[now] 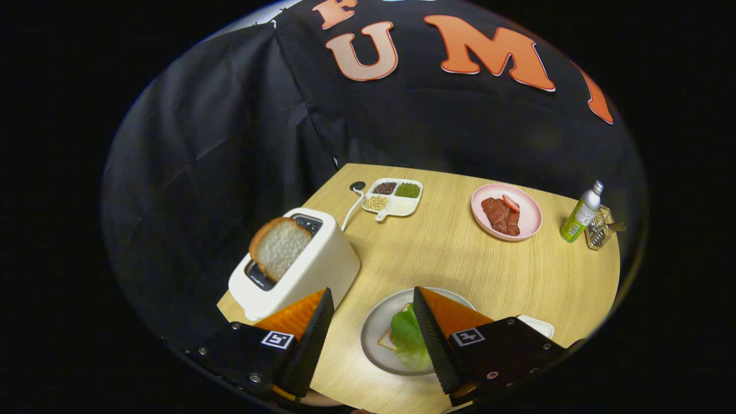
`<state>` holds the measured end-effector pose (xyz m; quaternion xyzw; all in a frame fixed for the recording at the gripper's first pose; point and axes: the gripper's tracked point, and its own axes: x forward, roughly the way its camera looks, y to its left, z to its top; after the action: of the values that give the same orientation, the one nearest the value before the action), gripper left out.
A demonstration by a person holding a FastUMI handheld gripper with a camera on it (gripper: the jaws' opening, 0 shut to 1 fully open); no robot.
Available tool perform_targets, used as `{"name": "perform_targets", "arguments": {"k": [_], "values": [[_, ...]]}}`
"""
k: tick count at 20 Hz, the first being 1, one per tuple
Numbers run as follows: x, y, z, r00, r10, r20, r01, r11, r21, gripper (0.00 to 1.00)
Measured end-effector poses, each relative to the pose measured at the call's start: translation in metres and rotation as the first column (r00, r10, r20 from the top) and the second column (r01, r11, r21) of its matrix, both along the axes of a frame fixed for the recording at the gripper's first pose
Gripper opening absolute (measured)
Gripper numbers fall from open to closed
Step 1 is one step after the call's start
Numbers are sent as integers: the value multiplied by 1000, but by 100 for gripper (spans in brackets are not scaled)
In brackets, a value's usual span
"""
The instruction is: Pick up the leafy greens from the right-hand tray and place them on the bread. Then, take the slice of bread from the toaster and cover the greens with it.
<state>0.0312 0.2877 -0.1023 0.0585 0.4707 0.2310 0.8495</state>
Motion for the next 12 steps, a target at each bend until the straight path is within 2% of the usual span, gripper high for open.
{"name": "perform_targets", "arguments": {"k": [5,12], "values": [[7,50,43,999,53,4,-53,998,18,86],[8,119,44,988,145,-62,-146,989,-17,86]]}}
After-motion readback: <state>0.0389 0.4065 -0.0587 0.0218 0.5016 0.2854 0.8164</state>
